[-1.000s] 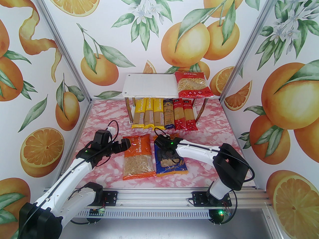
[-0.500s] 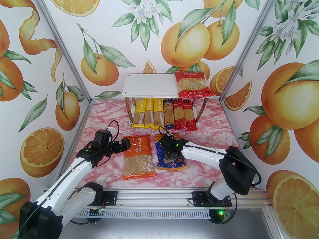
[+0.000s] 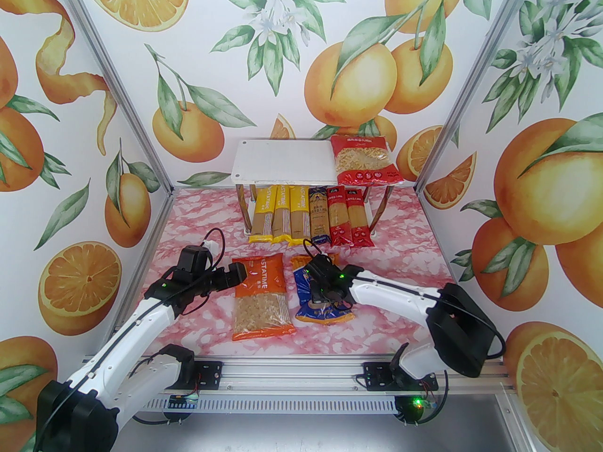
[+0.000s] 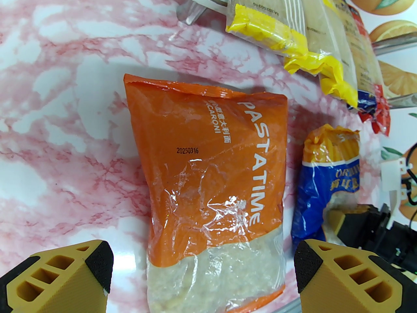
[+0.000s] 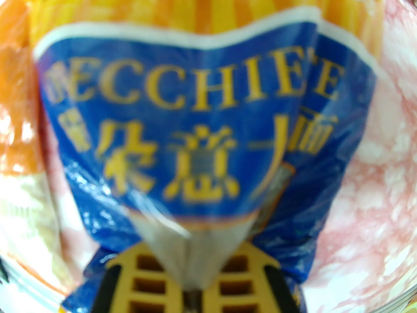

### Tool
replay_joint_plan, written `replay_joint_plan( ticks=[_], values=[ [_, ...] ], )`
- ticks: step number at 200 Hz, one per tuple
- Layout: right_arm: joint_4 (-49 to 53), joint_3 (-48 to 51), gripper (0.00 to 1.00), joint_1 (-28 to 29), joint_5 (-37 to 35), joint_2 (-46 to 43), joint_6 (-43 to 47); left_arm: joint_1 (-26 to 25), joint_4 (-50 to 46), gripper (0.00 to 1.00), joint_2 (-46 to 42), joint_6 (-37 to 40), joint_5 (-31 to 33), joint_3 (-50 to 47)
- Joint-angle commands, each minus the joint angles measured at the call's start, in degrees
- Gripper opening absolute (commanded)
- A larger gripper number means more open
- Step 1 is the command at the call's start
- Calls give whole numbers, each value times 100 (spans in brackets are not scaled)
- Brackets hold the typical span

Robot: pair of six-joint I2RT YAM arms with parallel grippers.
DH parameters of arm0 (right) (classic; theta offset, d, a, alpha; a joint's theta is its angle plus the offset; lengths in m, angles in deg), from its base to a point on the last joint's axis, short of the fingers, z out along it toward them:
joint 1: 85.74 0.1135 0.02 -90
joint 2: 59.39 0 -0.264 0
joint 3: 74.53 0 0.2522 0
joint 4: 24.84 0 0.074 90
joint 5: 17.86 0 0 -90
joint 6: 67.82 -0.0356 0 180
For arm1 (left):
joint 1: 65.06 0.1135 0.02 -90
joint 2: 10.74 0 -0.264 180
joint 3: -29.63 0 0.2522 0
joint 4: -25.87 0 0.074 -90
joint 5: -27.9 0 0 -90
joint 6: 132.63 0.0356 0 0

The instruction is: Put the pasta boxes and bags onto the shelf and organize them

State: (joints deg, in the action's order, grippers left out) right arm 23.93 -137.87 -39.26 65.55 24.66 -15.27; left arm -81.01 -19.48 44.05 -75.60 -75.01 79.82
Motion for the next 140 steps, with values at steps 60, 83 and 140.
replay_joint_plan(
  ticks=[60, 83, 140],
  values=[
    [1497, -1414, 0, 121, -275, -1753, 510, 9, -30, 96, -3, 107, 62, 262],
    [1848, -1905, 0, 308, -330, -1985, 480, 12, -60, 96, 6, 133, 64, 328],
    [2105, -4023, 0, 485, -153, -1783, 1142, -6, -127, 95, 208, 211, 120, 609]
  ],
)
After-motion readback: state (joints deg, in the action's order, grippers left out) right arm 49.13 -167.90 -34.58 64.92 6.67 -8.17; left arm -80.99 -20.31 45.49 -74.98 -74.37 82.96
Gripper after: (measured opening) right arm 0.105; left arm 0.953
